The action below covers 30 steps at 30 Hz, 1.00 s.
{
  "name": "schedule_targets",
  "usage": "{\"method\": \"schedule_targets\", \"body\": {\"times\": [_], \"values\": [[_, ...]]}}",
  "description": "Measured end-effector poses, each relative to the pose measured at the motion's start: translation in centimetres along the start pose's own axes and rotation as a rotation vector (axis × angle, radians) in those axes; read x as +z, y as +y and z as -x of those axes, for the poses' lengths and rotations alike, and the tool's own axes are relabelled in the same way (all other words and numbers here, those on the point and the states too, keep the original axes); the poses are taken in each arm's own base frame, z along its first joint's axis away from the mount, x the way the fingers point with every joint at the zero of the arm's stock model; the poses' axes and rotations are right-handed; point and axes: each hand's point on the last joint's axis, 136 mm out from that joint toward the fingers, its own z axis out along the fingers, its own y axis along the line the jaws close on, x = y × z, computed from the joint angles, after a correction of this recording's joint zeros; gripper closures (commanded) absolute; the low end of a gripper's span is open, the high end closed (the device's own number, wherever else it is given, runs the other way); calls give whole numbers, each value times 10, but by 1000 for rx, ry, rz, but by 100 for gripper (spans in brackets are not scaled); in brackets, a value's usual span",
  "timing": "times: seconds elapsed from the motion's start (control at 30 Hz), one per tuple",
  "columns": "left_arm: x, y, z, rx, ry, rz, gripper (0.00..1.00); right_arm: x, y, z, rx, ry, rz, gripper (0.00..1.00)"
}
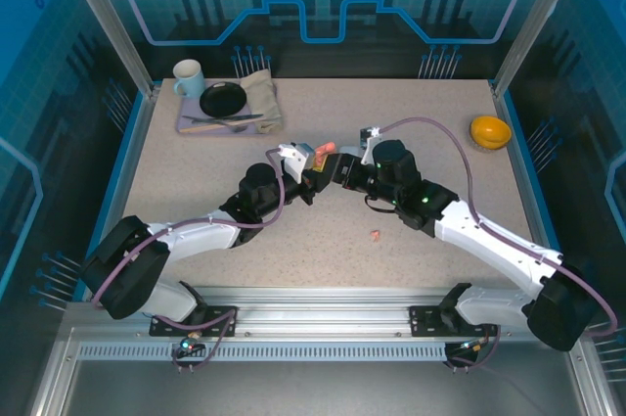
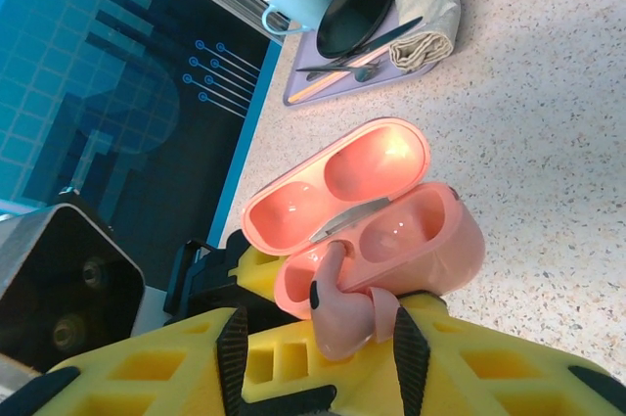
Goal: Insert wireless bluetooth earbuds into charging case
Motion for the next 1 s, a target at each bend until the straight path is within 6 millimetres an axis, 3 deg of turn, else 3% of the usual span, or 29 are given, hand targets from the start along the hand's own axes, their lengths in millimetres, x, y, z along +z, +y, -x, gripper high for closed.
{"method": "schedule_targets", "body": {"times": [0.3,1.0], "values": [[0,0,0,-1,0,2,100,6,-2,-1,1,7,-8,54],[0,-1,0,-3,1,-12,100,6,23,20,-13,-30,39,55]]}}
